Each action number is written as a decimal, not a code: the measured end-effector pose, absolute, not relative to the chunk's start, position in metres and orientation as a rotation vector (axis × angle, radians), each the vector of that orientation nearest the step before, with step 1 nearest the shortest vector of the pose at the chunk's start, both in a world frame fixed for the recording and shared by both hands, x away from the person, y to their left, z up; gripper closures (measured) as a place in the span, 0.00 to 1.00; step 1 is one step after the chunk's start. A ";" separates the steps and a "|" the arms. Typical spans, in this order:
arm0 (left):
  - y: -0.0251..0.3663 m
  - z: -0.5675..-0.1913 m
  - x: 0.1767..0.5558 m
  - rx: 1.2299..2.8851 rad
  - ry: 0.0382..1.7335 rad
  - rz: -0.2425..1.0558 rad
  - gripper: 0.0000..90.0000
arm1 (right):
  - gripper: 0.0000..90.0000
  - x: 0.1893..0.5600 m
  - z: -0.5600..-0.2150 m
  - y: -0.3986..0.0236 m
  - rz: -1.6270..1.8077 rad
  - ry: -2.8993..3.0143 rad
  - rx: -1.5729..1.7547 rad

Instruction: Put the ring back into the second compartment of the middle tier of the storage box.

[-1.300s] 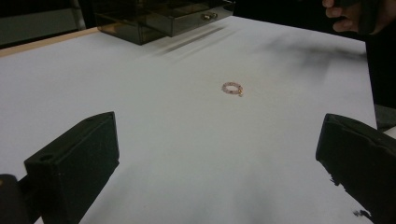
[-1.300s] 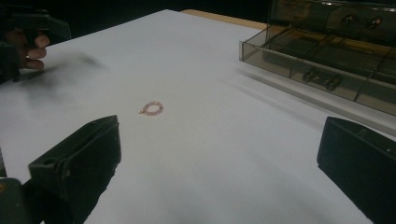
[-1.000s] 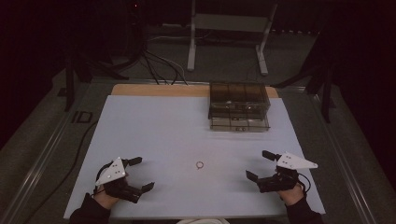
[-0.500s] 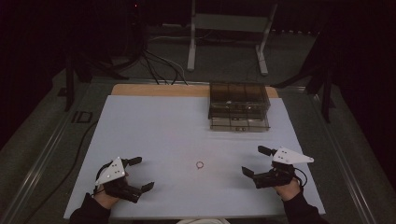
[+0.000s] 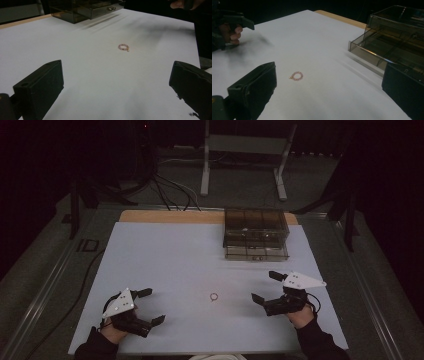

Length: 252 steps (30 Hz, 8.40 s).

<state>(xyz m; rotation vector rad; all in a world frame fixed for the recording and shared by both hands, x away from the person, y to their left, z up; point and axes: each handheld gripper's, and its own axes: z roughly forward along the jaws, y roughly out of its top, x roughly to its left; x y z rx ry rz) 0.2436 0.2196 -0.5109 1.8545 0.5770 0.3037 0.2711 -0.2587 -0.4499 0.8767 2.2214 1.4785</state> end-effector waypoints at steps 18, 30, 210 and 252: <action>0.220 -0.511 0.244 1.854 0.575 0.300 0.01 | 0.00 0.288 -0.447 -0.233 1.494 2.269 0.827; 0.220 -0.511 0.244 1.856 0.576 0.297 0.01 | 0.00 0.293 -0.450 -0.220 1.505 2.299 0.812; 0.216 -0.513 0.243 1.887 0.555 0.306 0.01 | 0.97 0.312 -0.503 -0.135 1.107 2.612 0.789; 0.216 -0.513 0.243 1.891 0.557 0.309 0.01 | 0.97 0.316 -0.475 -0.152 1.123 2.574 0.784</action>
